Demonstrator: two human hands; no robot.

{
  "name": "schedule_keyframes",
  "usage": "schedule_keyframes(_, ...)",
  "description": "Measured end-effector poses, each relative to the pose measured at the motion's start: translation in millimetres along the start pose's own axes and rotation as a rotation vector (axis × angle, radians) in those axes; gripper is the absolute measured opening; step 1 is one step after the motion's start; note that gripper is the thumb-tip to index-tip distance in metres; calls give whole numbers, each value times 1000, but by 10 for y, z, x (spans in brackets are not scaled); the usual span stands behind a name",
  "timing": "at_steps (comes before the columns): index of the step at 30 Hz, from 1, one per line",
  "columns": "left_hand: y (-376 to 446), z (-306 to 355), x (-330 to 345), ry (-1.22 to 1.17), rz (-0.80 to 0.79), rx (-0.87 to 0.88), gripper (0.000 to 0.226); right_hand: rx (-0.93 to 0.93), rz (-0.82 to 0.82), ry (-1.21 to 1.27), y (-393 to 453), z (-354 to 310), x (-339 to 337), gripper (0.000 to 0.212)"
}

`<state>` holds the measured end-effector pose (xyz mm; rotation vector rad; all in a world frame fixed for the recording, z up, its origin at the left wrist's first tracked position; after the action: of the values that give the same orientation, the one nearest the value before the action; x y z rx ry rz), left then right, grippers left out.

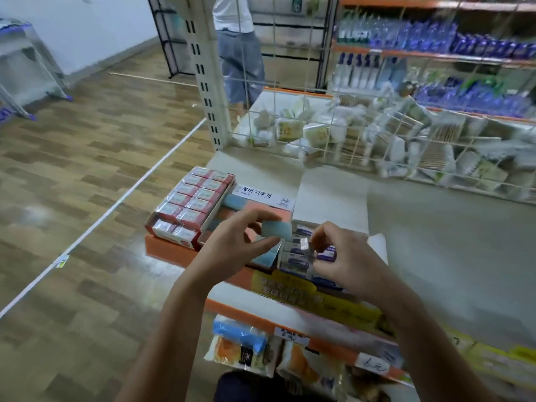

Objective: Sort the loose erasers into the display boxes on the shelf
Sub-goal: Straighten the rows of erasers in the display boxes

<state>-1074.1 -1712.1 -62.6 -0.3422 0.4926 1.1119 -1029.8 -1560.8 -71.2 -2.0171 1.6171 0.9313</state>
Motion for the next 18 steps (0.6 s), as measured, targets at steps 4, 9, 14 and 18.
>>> schedule_keyframes(4,120,-38,-8,10,-92,22,28,29,21,36,-37,-82,63,30)
schedule_keyframes(9,193,-13,-54,7,-152,38,33,78,42,4,-55,-126,163,24)
schedule_keyframes(14,230,-17,-17,31,-216,53,32,97,39,-116,-71,-149,190,20)
schedule_keyframes(18,267,-41,7,28,-248,51,30,146,-3,-145,-94,-93,211,23)
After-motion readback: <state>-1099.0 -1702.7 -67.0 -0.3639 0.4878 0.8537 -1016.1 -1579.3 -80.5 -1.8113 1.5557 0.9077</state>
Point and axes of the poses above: each hand's wrist, its own y-axis towards the middle knuckle, its own x-axis out of the palm, z = x × y, the point moved 9 cm from there along y, towards the middle knuckle, and after that the axes turned 9 degrees about -x, right-handed, at the moved point
